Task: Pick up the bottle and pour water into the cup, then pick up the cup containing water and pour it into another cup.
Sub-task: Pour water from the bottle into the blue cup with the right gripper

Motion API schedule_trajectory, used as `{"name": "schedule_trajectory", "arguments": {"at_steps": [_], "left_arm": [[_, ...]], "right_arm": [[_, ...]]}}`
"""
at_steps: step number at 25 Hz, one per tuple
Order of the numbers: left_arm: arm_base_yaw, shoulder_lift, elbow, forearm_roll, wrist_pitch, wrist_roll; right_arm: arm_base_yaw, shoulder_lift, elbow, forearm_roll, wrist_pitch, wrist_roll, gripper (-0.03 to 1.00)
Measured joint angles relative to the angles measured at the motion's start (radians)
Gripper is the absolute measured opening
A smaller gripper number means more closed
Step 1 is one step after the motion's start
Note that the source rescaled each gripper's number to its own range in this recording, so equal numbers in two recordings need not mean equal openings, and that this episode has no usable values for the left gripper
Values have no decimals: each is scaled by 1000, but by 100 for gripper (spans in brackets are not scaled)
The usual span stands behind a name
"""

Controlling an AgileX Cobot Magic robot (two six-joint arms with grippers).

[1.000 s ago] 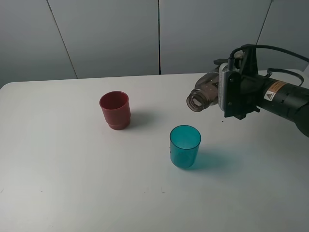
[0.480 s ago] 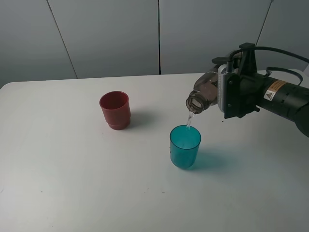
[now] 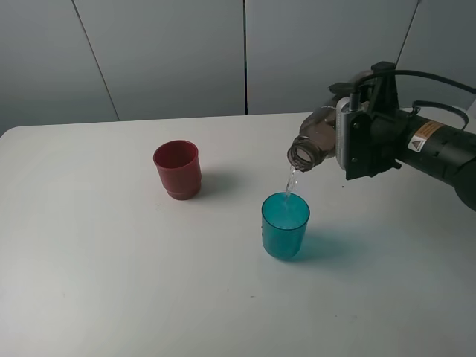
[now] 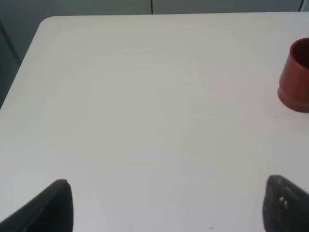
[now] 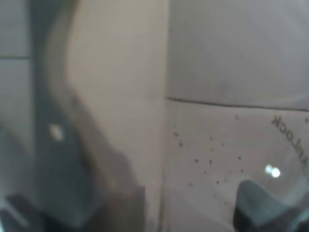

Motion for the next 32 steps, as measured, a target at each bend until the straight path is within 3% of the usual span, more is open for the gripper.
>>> {"name": "schedule_trajectory", "arguments": {"at_steps": [32], "left_arm": [[0, 0, 0, 0, 0, 0]], "right_arm": [[0, 0, -8, 48, -47, -140, 0]]}}
